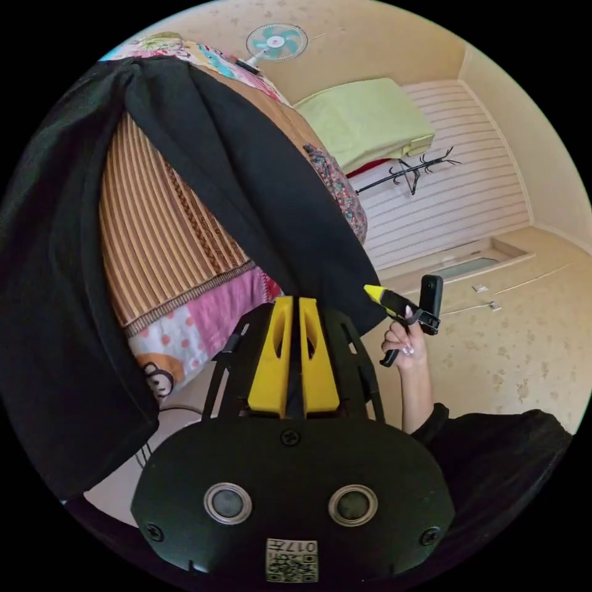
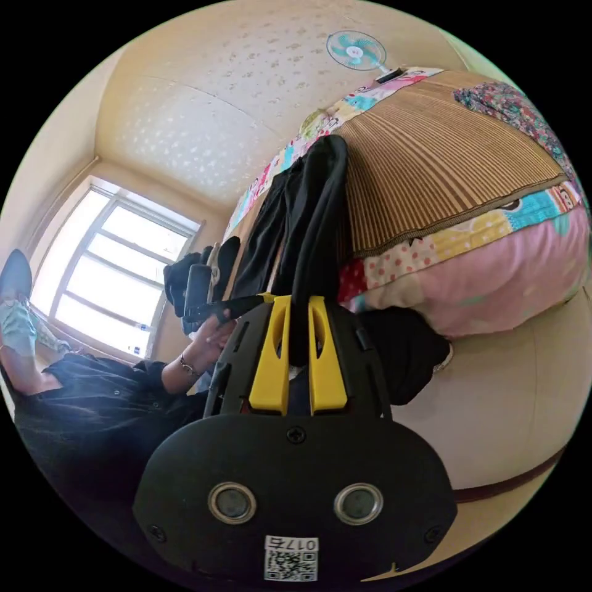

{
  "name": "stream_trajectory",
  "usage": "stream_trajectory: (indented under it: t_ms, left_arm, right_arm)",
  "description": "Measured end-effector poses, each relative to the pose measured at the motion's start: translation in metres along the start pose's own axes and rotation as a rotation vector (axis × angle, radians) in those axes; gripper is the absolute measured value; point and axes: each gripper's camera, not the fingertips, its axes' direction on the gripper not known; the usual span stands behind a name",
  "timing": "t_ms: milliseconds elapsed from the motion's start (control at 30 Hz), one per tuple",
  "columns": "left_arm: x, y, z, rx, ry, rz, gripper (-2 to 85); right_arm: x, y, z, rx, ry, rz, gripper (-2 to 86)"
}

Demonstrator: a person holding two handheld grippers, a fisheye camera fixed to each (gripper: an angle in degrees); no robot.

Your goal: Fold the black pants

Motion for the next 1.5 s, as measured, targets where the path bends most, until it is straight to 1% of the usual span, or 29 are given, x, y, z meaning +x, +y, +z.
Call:
stream_trajectory:
  t_ms: [33, 100, 167, 233, 267, 300, 333, 367, 433, 533, 567, 600, 633, 667, 700, 767, 867, 933, 967, 1033, 1100, 1167, 1233, 1267, 1300, 1367, 1400, 1433, 1500]
  left_arm:
    - [-0.005, 0.002, 0.000, -0.014, -0.007, -0.015, 2.5]
    - [-0.016, 0.005, -0.010, -0.050, -0.002, -0.026, 6.1]
    - [-0.013, 0.005, -0.034, -0.006, -0.013, -0.007, 9.9]
    - [0.001, 0.005, -0.067, 0.078, 0.002, 0.041, 12.3]
    - [0.013, 0.003, -0.088, 0.130, 0.019, 0.077, 13.0]
    - [0.023, 0.000, -0.106, 0.169, 0.023, 0.094, 13.6]
    - [0.026, -0.002, -0.113, 0.182, 0.023, 0.092, 13.9]
    - [0.029, -0.008, -0.125, 0.198, 0.029, 0.084, 14.6]
    - [0.024, -0.020, -0.133, 0.185, 0.083, 0.080, 15.5]
    - [-0.008, -0.039, -0.114, 0.074, 0.150, 0.011, 15.4]
    - [-0.023, -0.041, -0.101, 0.014, 0.171, -0.014, 13.7]
    - [-0.036, -0.034, -0.094, 0.018, 0.164, -0.041, 10.8]
    - [-0.041, -0.029, -0.093, 0.035, 0.152, -0.047, 7.7]
    - [-0.048, -0.017, -0.092, 0.070, 0.142, -0.041, 1.6]
    - [-0.054, -0.007, -0.093, 0.097, 0.140, -0.047, 0.8]
    - [-0.058, 0.004, -0.095, 0.128, 0.144, -0.040, 0.0]
    - [-0.050, 0.014, -0.101, 0.158, 0.075, 0.014, -0.4]
    - [-0.043, 0.017, -0.104, 0.168, 0.027, 0.062, -0.5]
    - [-0.039, 0.020, -0.107, 0.178, 0.012, 0.092, -0.6]
    - [-0.034, 0.025, -0.111, 0.200, 0.003, 0.119, -0.6]
    - [-0.026, 0.034, -0.116, 0.238, -0.006, 0.141, -0.7]
    - [-0.021, 0.042, -0.123, 0.279, -0.002, 0.157, -0.7]
    - [-0.020, 0.052, -0.133, 0.325, 0.028, 0.167, -0.7]
    - [-0.022, 0.060, -0.142, 0.359, 0.054, 0.171, -0.7]
    - [-0.027, 0.068, -0.152, 0.386, 0.085, 0.172, -0.7]
    - [-0.041, 0.083, -0.166, 0.411, 0.162, 0.146, -0.7]
    - [-0.052, 0.095, -0.173, 0.406, 0.235, 0.118, -0.7]
    - [-0.058, 0.101, -0.177, 0.395, 0.276, 0.100, -0.7]
    - [-0.080, 0.129, -0.189, 0.340, 0.360, 0.023, -0.7]
  right_arm:
    - [0.017, 0.007, 0.006, -0.057, 0.100, 0.050, 3.9]
    - [0.034, 0.014, 0.014, -0.112, 0.098, 0.106, 3.5]
    - [0.017, 0.017, 0.002, -0.038, 0.068, 0.076, 3.0]
    - [-0.051, 0.017, -0.023, 0.090, 0.097, -0.109, 2.6]
    - [-0.073, 0.016, -0.027, 0.111, 0.096, -0.174, 2.5]
    - [-0.116, 0.013, -0.028, 0.129, 0.081, -0.306, 2.5]
    - [-0.156, 0.009, -0.021, 0.112, 0.047, -0.429, 2.5]
    - [-0.174, 0.007, -0.014, 0.089, 0.026, -0.477, 2.5]
    - [-0.233, 0.000, 0.020, -0.024, -0.071, -0.620, 2.7]
    - [-0.280, 0.004, 0.066, -0.164, -0.196, -0.791, 3.0]
    - [-0.285, 0.006, 0.075, -0.203, -0.216, -0.818, 3.1]
    - [-0.292, 0.007, 0.095, -0.317, -0.233, -0.860, 3.3]
    - [-0.293, 0.006, 0.112, -0.439, -0.220, -0.885, 3.6]
    - [-0.292, 0.003, 0.117, -0.483, -0.219, -0.889, 3.7]
    - [-0.287, -0.010, 0.121, -0.554, -0.231, -0.873, 4.1]
    - [-0.276, -0.052, 0.117, -0.566, -0.240, -0.790, 4.9]
    - [-0.262, -0.164, 0.124, -0.471, -0.141, -0.597, 10.6]
    - [-0.265, -0.257, 0.174, -0.480, 0.057, -0.527, 16.1]
    - [-0.265, -0.279, 0.188, -0.468, 0.106, -0.503, 16.9]
    - [-0.261, -0.358, 0.251, -0.440, 0.200, -0.359, 18.3]
    - [-0.253, -0.402, 0.293, -0.411, 0.170, -0.216, 18.8]
    - [-0.247, -0.429, 0.326, -0.374, 0.234, -0.103, 18.7]
    - [-0.245, -0.444, 0.356, -0.344, 0.512, -0.019, 16.3]
    - [-0.247, -0.444, 0.361, -0.335, 0.578, -0.020, 15.3]
    - [-0.260, -0.442, 0.368, -0.303, 0.687, -0.059, 10.7]
    - [-0.304, -0.431, 0.373, -0.191, 0.811, -0.204, 5.8]
    - [-0.344, -0.416, 0.380, -0.112, 0.866, -0.349, 4.1]
    - [-0.384, -0.398, 0.393, -0.072, 0.876, -0.494, 3.4]
    - [-0.439, -0.369, 0.423, -0.106, 0.827, -0.697, 2.9]
